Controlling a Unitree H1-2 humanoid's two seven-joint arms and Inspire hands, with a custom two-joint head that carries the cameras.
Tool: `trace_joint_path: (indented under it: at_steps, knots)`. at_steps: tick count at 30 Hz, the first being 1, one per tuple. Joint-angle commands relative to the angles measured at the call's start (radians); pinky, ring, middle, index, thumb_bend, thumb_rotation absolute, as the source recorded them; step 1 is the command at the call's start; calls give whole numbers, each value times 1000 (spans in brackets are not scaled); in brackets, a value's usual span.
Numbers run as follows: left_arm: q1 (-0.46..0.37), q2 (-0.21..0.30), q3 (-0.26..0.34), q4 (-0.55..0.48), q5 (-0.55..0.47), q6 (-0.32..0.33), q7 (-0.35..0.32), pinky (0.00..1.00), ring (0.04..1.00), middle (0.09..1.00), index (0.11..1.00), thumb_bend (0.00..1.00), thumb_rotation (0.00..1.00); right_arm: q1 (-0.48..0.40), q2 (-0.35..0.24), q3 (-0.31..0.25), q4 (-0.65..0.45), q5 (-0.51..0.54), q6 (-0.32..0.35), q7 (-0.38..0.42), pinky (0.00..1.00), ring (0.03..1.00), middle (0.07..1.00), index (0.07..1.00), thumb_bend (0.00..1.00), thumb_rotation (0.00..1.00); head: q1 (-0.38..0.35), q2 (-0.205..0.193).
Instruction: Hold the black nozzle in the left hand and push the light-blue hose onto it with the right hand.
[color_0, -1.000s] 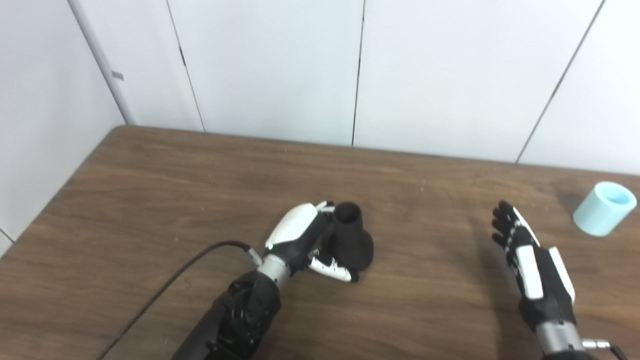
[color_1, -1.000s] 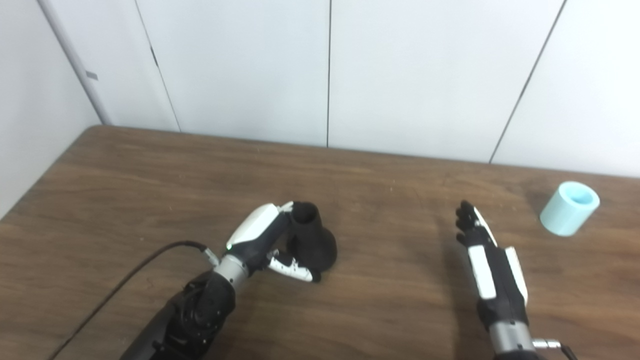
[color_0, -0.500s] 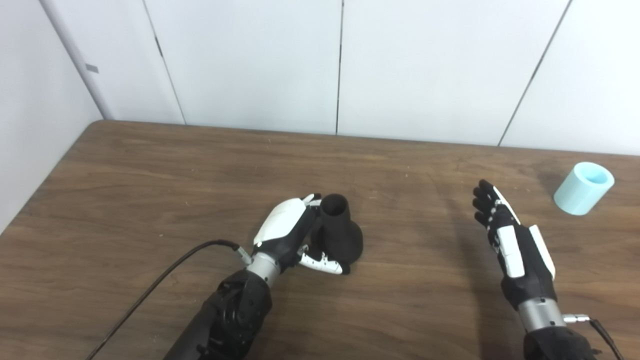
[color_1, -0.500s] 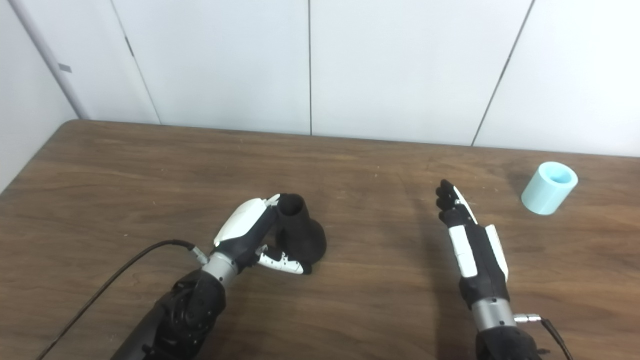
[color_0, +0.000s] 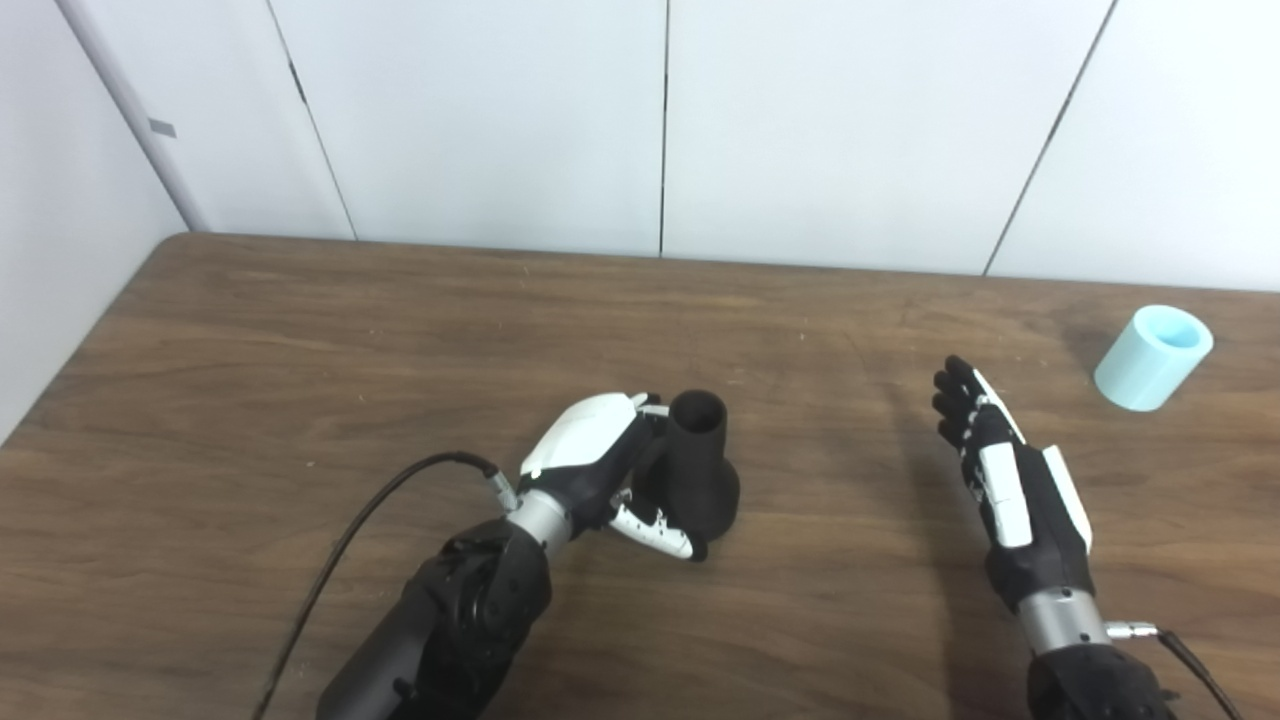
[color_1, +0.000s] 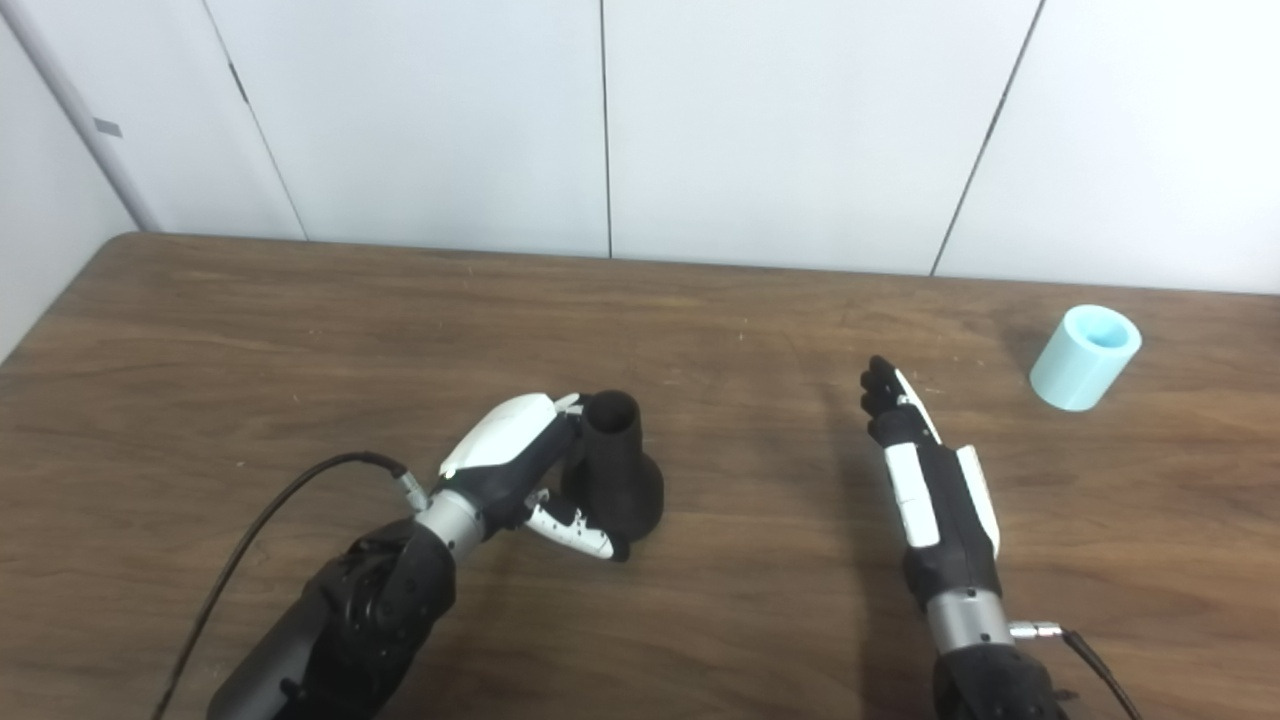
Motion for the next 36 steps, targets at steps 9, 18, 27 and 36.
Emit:
trace_joint_path:
  at_steps: [9,18,27,36]
  knots:
    - [38,-20,-11,3,17,4,-167,1000,999,885,481,524,49,-23,10,-8,-45,9,-17,-10,951,953,937,946,562,1000,-8,3]
    - [50,-5,-53,20,19,-42,-122,1000,1000,933,482,524,49,-19,8,-12,-47,6,-27,-10,962,954,934,946,562,1000,-14,0]
    - [62,7,-68,25,19,-48,-110,1000,1000,933,481,524,50,-15,10,-10,-52,2,-25,-11,964,956,938,945,553,1000,-24,0]
    - [102,0,-112,46,26,-55,-91,1000,1000,935,482,525,51,-17,7,-7,-58,-1,-18,-8,960,956,937,945,554,1000,-26,4]
